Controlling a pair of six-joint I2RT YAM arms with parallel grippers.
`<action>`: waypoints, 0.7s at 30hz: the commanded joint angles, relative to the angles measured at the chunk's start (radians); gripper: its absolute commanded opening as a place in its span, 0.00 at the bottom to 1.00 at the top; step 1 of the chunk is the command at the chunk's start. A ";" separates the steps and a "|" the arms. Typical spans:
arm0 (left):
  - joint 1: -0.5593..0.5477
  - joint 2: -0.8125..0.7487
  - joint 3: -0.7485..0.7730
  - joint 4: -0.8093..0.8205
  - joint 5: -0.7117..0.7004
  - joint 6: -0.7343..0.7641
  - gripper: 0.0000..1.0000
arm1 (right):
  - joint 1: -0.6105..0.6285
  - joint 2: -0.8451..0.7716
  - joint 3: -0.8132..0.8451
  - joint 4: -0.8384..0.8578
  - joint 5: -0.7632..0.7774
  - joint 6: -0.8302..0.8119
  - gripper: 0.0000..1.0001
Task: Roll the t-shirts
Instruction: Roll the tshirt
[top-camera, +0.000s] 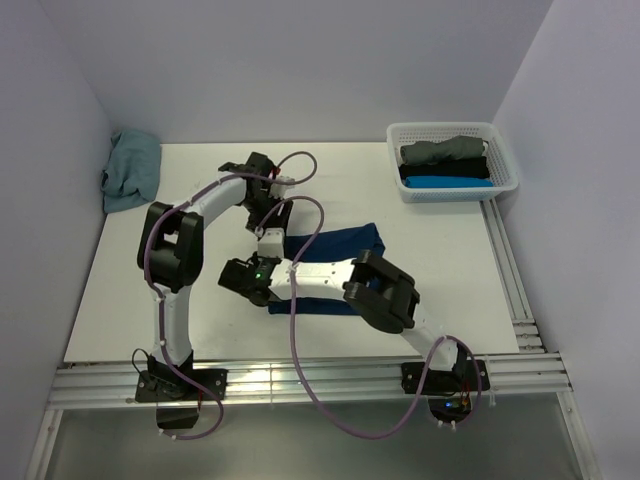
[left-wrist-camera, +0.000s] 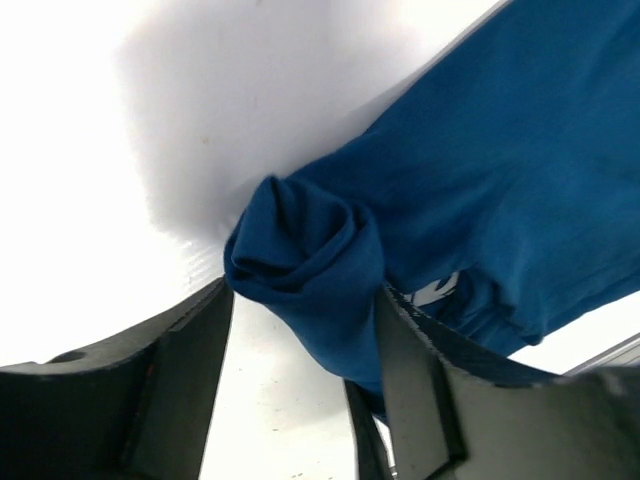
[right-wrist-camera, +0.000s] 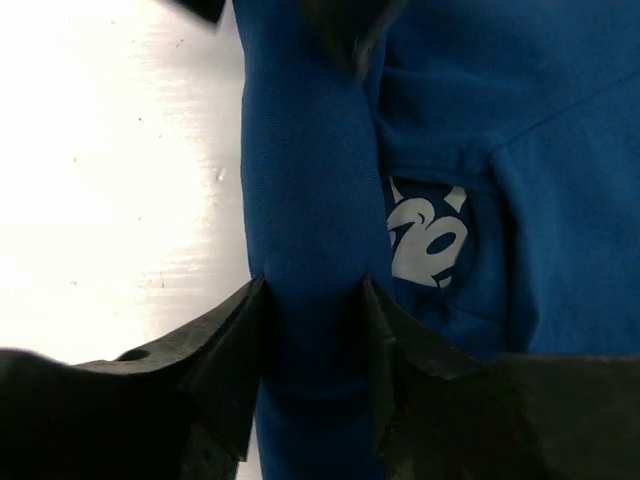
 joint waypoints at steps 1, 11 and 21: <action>0.009 -0.009 0.079 -0.002 0.035 0.025 0.64 | -0.015 -0.077 -0.117 0.045 -0.105 0.007 0.43; 0.141 -0.060 0.141 -0.079 0.277 0.109 0.67 | -0.167 -0.387 -0.688 0.968 -0.559 -0.016 0.24; 0.212 -0.109 -0.111 0.036 0.432 0.197 0.72 | -0.228 -0.306 -0.802 1.435 -0.772 0.143 0.24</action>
